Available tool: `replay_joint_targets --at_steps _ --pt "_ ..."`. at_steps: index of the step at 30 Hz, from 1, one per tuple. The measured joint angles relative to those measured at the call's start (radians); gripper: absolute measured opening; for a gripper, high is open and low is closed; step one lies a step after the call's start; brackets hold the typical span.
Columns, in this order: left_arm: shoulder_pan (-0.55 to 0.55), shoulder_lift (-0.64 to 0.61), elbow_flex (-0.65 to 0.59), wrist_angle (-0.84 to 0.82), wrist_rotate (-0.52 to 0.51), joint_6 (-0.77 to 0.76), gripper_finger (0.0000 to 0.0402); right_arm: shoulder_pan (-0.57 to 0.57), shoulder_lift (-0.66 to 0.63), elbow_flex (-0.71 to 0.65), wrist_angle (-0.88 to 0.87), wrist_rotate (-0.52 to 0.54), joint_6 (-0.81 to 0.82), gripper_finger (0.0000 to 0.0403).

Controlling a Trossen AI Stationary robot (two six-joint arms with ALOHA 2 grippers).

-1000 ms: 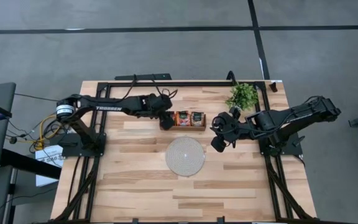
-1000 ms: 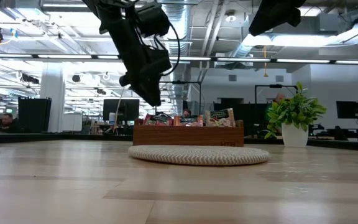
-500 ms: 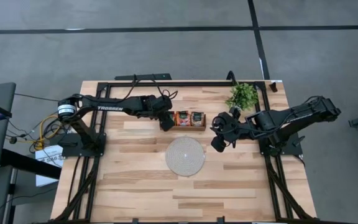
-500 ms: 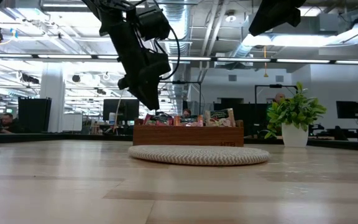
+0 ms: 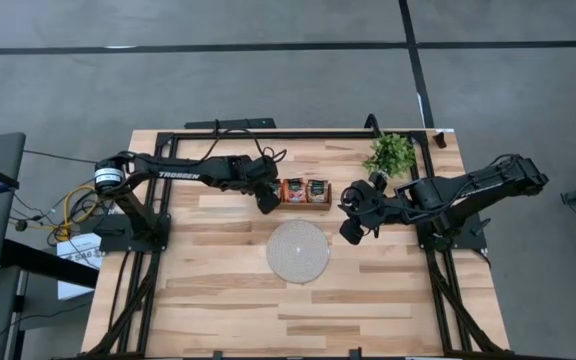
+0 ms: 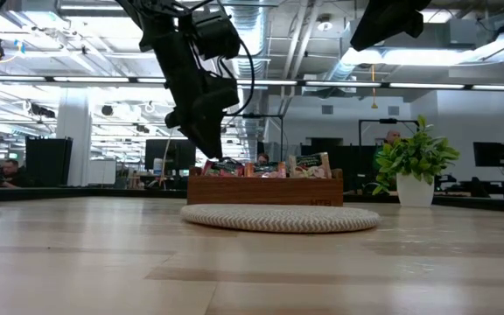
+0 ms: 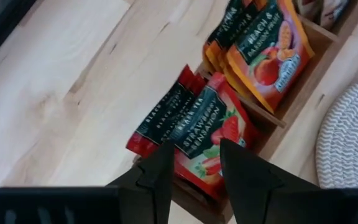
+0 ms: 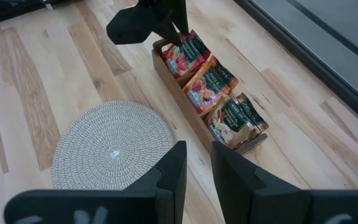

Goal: Pick & Place Tea
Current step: Put the red tea bag into the left section of the wooden organizer

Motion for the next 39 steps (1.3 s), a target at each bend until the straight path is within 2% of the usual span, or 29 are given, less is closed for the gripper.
replay_joint_targets --at_steps 28,39 --pt "-0.027 0.032 0.0 -0.048 0.022 0.006 0.0121 0.0 0.0 0.0 0.0 0.0 0.0 0.0067" --pt "-0.01 0.031 0.174 -0.137 -0.02 0.094 0.0121 0.0 0.0 0.0 -0.001 0.0 -0.018 0.0067"
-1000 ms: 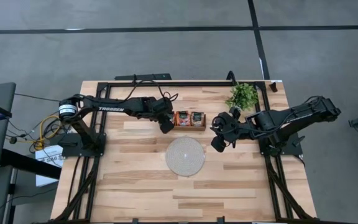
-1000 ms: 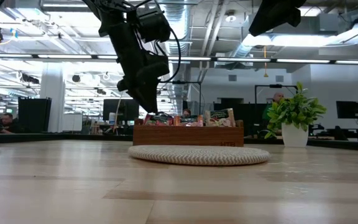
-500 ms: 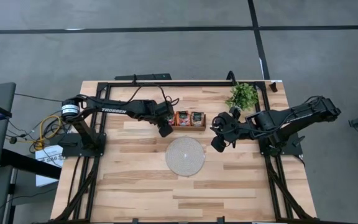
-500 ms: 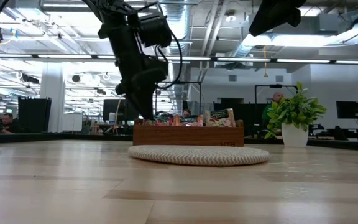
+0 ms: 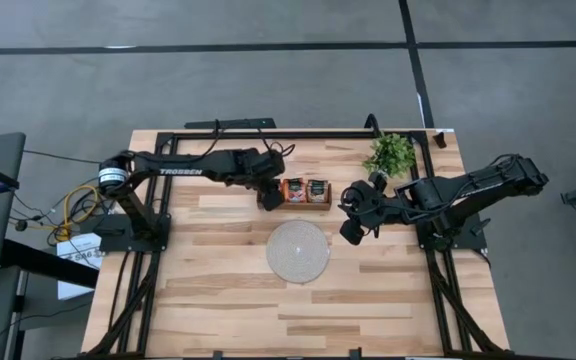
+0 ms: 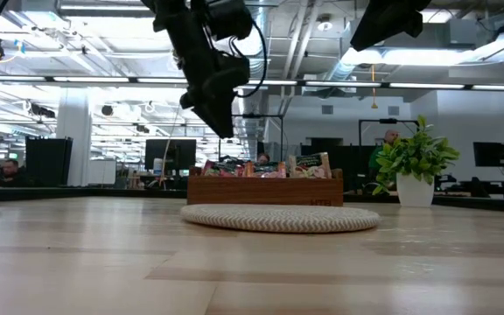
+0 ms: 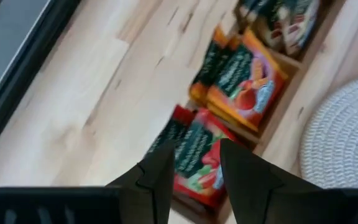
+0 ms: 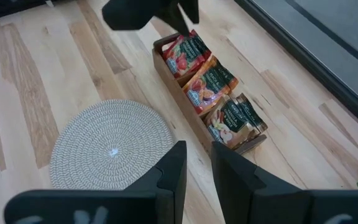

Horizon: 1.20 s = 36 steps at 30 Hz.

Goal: Pick & Place Tea
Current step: Put the red tea bag into the left section of the wooden organizer

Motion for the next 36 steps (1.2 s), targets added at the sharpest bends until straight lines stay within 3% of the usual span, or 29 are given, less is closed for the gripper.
replay_joint_targets --at_steps 11,17,23,36 --pt "0.042 0.0 0.023 -0.109 0.053 -0.028 0.0121 -0.001 0.0 0.0 0.0 0.0 -0.009 0.0067" --pt "0.029 0.079 0.034 -0.126 0.051 -0.032 0.0121 -0.001 0.0 0.0 0.0 -0.001 -0.009 0.0067" --pt "0.03 0.158 0.107 -0.177 0.023 -0.057 0.0121 -0.001 0.0 0.0 0.002 -0.003 -0.009 0.0067" --pt "0.031 0.163 0.192 -0.216 -0.052 -0.006 0.0121 -0.001 0.0 0.0 -0.004 -0.003 -0.009 0.0067"
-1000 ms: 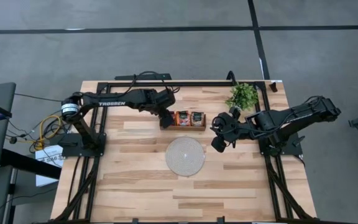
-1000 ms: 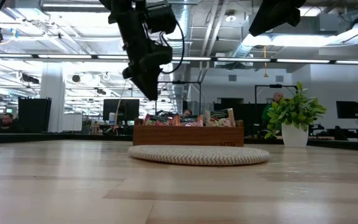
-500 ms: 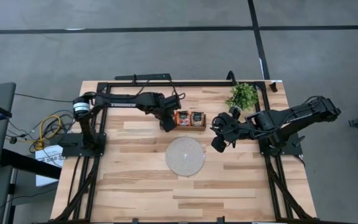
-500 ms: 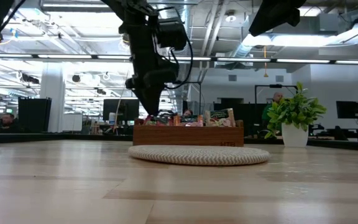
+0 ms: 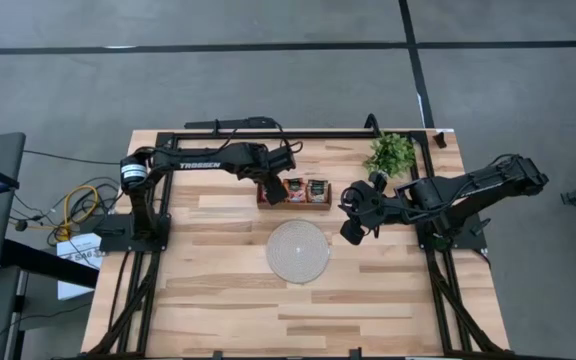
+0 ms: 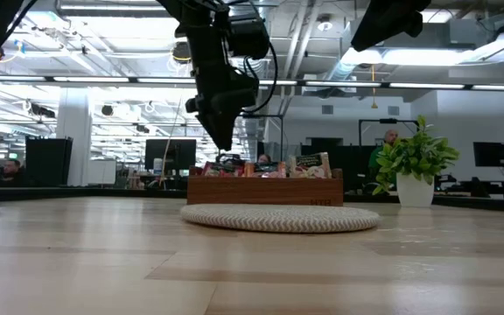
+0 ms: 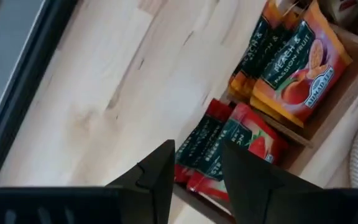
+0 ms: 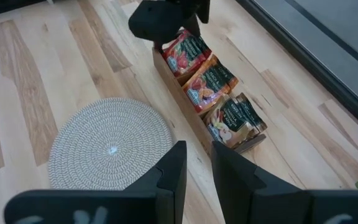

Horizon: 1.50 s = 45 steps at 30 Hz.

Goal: Pick & Place Tea
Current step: Put the red tea bag into the left section of the wooden organizer, then return to Home Position

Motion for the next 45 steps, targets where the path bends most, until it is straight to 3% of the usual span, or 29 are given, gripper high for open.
replay_joint_targets --at_steps 9,23,31,37,42,45 --pt "-0.001 0.079 0.0 -0.087 -0.019 0.023 0.0121 0.001 0.0 0.0 -0.002 0.0 0.0 0.0067" --pt "-0.002 0.077 0.006 -0.12 -0.043 -0.005 0.0121 0.0 0.0 0.0 -0.004 0.0 0.0 0.0067" --pt "-0.002 0.076 0.132 -0.2 -0.075 -0.008 0.0121 0.0 0.0 0.0 -0.008 0.0 0.0 0.0067" --pt "0.014 0.075 0.269 -0.381 -0.191 -0.005 0.0121 0.0 0.0 0.0 -0.024 0.0 0.0 0.0067" --pt "0.042 0.054 0.292 -0.511 -0.223 -0.01 0.0121 0.002 0.0 0.0 -0.036 0.001 -0.003 0.0067" --pt "0.051 -0.013 0.269 -0.495 -0.221 -0.001 0.0121 0.002 -0.005 0.0 -0.071 0.004 -0.025 0.0067"
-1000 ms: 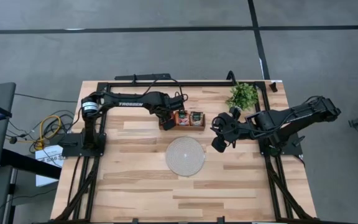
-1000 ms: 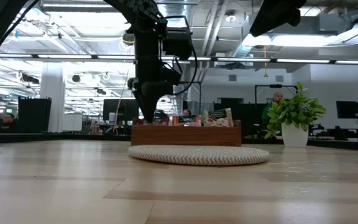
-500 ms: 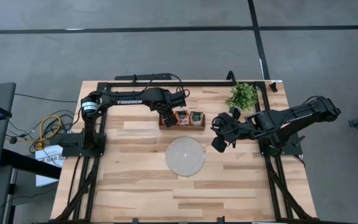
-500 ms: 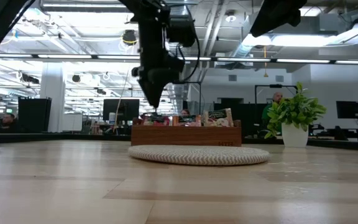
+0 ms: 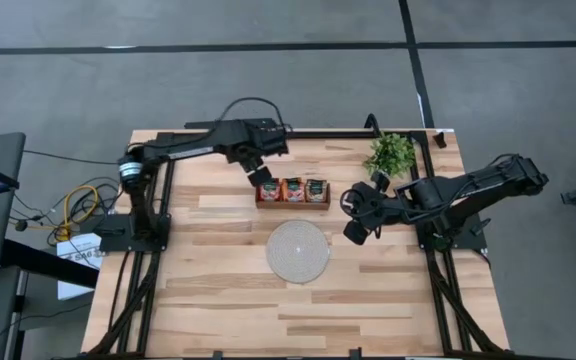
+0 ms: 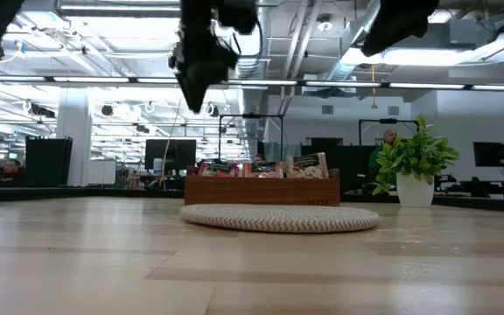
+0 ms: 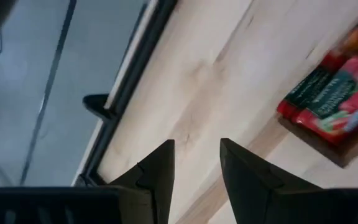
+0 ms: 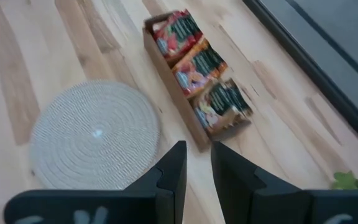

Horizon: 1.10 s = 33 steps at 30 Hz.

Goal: Pick & Place Tea
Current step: Return to Home Position

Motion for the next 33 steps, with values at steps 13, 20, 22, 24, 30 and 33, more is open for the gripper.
replay_joint_targets --at_steps 13,20,22,24,30,33 --pt "-0.024 -0.702 -0.599 0.428 0.248 -0.089 0.0121 -0.026 -0.192 -0.01 -0.183 0.11 0.0 0.0067" --pt "-0.104 -1.106 -0.981 0.752 0.326 -0.227 0.0121 0.027 -0.445 -0.232 0.022 0.089 0.014 0.0067" --pt "-0.127 -1.202 -1.073 0.851 0.365 -0.233 0.0121 0.045 -0.525 -0.318 0.106 0.069 0.026 0.0067" --pt "-0.146 -1.285 -1.155 0.951 0.382 -0.242 0.0121 0.064 -0.607 -0.4 0.193 0.047 0.041 0.0067" --pt "-0.16 -1.48 -1.38 1.204 0.378 -0.283 0.0121 0.135 -0.889 -0.617 0.328 0.027 0.112 0.0067" --pt "-0.16 -1.54 -1.452 1.246 0.378 -0.32 0.0121 0.159 -1.023 -0.698 0.396 0.04 0.113 0.0067"
